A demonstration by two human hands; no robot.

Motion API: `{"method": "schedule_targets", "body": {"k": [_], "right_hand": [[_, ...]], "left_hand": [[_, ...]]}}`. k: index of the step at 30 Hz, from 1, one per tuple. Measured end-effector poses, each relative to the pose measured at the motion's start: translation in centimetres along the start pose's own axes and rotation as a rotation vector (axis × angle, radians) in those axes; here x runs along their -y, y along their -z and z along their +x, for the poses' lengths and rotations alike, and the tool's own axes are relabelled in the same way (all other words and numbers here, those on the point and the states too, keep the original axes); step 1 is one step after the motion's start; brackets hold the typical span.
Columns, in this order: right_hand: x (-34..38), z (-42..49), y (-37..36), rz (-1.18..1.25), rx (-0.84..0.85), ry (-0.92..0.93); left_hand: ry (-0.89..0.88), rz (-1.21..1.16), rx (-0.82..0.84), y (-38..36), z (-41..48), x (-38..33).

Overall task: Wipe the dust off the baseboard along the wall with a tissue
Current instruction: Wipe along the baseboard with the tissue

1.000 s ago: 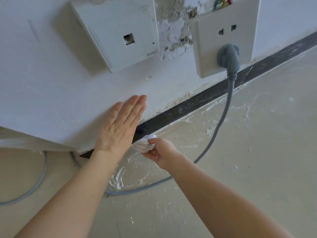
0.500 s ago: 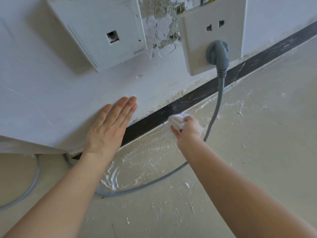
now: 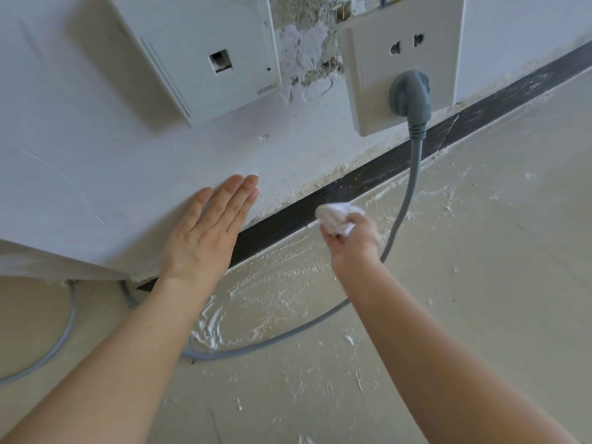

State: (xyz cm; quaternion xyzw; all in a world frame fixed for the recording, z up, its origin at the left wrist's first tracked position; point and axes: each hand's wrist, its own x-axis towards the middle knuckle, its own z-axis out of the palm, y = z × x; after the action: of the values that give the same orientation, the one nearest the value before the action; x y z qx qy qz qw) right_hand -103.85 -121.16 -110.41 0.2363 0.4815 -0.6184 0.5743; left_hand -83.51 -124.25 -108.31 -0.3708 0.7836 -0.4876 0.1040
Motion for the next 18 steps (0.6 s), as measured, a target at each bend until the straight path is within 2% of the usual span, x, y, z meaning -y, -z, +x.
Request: {"method": "schedule_targets", "body": {"k": [4, 8, 9, 13, 16, 18], "right_hand": [[-3.6, -0.4, -1.2, -0.351, 0.071, -0.074], [-1.4, 0.5, -1.6, -0.223, 0.057, 0.086], [-0.9, 0.5, -1.3, -0.253, 0.056, 0.121], [-0.7, -0.8, 1.3, -0.748, 0.154, 0.154], [0.5, -2.1, 3.5, -1.155, 0.329, 0.267], [2.6, -2.8, 4.7, -1.354, 0.446, 0.258]], "left_hand": [[-0.015, 0.001, -0.007, -0.3, -0.2, -0.1], [-0.015, -0.020, 0.033, 0.3, -0.1, 0.1], [-0.009, -0.044, 0.034, 0.5, -0.1, 0.0], [-0.063, -0.135, 0.049, 1.5, 1.0, -0.9], [-0.188, -0.193, 0.055, 2.7, 3.1, -2.3], [-0.278, -0.209, 0.081, 4.1, 4.7, -3.3]]}}
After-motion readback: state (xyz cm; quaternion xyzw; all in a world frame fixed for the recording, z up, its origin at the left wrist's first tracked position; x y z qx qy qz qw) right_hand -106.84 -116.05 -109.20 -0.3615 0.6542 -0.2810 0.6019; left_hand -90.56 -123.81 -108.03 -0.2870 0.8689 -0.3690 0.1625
